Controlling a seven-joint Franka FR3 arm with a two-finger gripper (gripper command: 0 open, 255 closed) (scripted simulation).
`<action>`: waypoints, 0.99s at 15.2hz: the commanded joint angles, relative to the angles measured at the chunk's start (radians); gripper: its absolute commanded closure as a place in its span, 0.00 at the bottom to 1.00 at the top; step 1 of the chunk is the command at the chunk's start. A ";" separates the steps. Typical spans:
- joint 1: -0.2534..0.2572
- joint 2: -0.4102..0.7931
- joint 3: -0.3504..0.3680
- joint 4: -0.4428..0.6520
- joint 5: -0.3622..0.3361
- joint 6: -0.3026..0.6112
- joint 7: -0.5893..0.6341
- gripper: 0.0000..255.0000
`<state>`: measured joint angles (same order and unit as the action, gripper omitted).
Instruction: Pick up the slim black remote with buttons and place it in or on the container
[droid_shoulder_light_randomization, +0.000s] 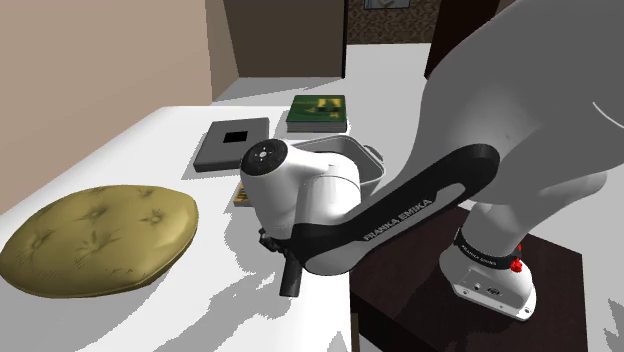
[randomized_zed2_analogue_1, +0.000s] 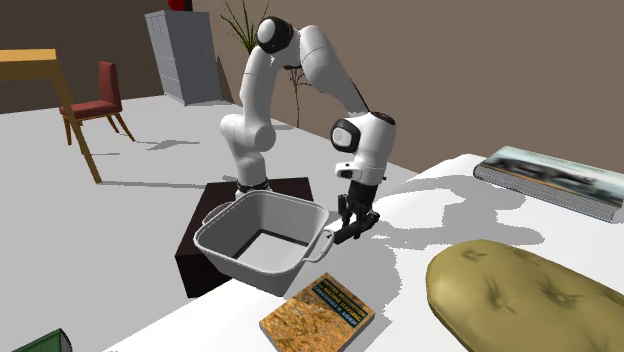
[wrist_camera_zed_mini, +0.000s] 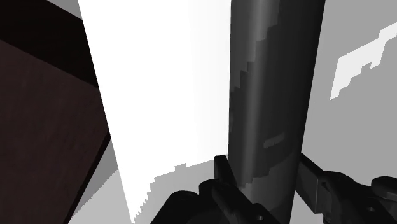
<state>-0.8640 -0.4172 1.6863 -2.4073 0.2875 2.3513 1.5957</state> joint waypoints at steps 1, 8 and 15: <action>0.045 0.006 -0.048 0.002 -0.012 -0.024 0.006 1.00; 0.199 -0.001 -0.226 0.029 -0.032 -0.118 0.000 1.00; 0.307 -0.036 -0.362 0.068 -0.025 -0.217 -0.026 1.00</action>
<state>-0.5682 -0.4491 1.3414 -2.3472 0.2623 2.1502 1.5740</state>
